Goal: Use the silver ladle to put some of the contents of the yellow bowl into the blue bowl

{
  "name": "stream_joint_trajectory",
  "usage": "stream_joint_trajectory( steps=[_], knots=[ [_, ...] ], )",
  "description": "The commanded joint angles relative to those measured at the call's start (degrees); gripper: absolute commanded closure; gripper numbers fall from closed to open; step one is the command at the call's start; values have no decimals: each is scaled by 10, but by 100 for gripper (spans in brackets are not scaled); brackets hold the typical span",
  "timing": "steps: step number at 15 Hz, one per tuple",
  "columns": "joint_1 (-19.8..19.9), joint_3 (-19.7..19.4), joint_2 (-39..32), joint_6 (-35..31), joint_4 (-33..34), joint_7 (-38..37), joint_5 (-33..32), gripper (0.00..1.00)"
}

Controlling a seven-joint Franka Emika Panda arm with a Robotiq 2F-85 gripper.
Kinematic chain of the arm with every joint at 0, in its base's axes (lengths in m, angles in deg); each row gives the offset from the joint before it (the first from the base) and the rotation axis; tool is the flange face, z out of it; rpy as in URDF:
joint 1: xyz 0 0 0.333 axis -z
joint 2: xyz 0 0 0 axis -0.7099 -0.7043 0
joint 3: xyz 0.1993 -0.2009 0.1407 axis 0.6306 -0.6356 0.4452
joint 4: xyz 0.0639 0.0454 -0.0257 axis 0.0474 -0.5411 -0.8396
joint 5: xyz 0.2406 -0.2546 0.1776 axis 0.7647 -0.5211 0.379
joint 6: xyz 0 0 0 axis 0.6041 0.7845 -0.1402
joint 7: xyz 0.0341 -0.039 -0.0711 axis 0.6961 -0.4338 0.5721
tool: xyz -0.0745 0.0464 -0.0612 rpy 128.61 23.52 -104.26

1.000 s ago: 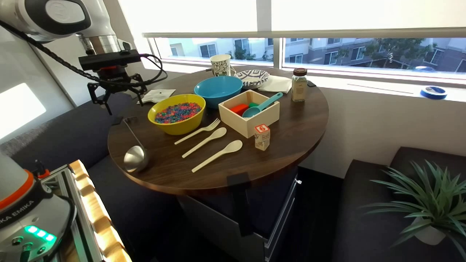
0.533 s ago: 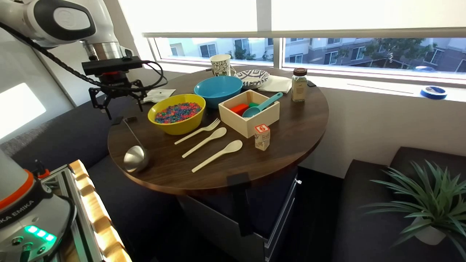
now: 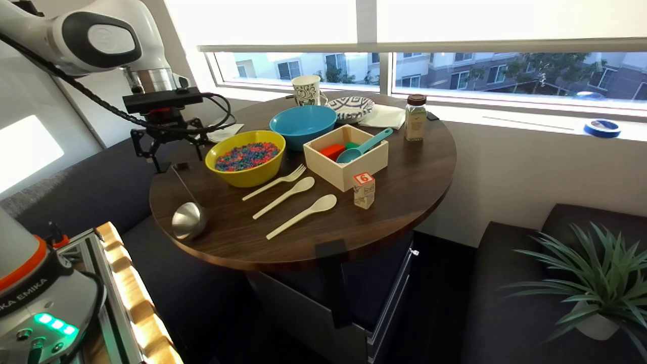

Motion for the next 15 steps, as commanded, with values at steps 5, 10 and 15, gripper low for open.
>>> stream_joint_trajectory(
  steps=[5, 10, 15],
  knots=[
    [13, 7, -25, -33, 1, -4, -13, 0],
    [15, 8, -31, -31, 2, -5, -13, 7],
    [17, 11, -36, -28, 3, -9, -18, 33]
  ],
)
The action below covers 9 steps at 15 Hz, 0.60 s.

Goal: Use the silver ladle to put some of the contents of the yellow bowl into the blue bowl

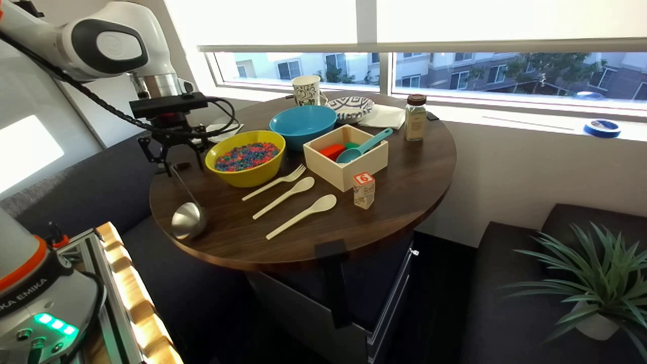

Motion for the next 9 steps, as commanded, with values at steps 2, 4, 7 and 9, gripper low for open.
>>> stream_joint_trajectory(
  steps=[2, 4, 7, 9],
  knots=[
    [8, 10, -12, -8, 3, -9, -13, 45],
    [8, 10, -6, -9, -5, -10, -14, 48],
    [8, 12, -1, -7, -11, -12, -17, 57],
    [7, 13, 1, -7, -13, -13, -17, 59]
  ],
)
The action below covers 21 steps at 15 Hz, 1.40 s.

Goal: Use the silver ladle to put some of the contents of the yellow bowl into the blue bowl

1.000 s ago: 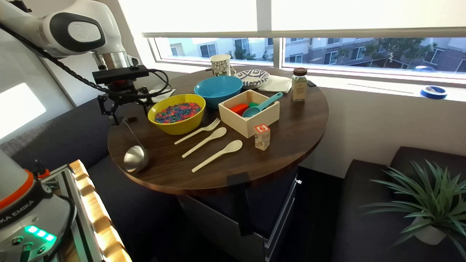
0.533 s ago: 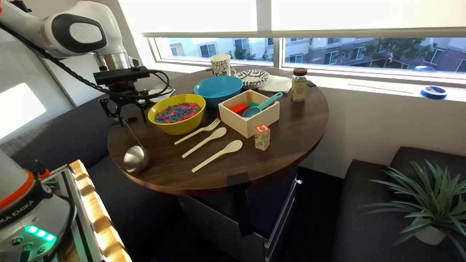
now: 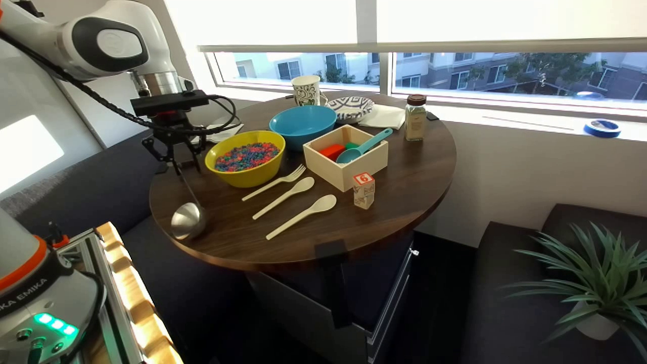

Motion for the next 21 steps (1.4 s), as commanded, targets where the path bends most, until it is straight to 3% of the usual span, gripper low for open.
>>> stream_joint_trajectory(
  steps=[1, 3, 4, 13, 15, 21],
  knots=[
    [5, 11, -1, -5, -15, -14, -8, 59],
    [4, 13, 0, -5, -16, -16, -10, 66],
    [4, 13, 1, -5, -17, -16, -11, 73],
    [3, 17, -5, 0, -11, -22, -12, 88],
    [4, 17, -7, 0, -10, -23, -13, 98],
    [4, 18, -7, 1, -7, -24, -16, 99]
  ],
)
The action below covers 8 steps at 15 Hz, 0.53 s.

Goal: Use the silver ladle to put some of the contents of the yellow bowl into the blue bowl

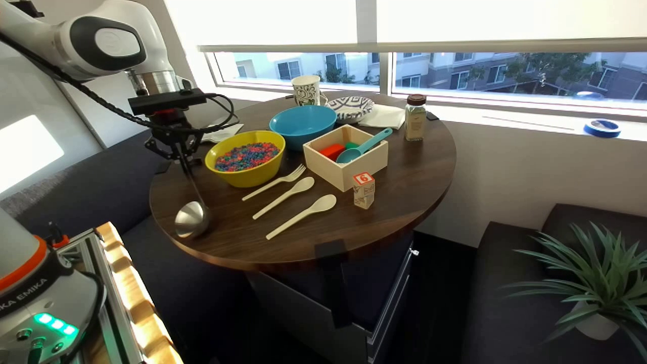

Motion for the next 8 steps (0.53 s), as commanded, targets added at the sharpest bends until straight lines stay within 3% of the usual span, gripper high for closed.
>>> stream_joint_trajectory(
  steps=[1, 8],
  knots=[
    [4, 8, -6, -2, -10, -11, -10, 99],
    [5, 6, 13, 12, -7, -5, -11, 99]
  ],
)
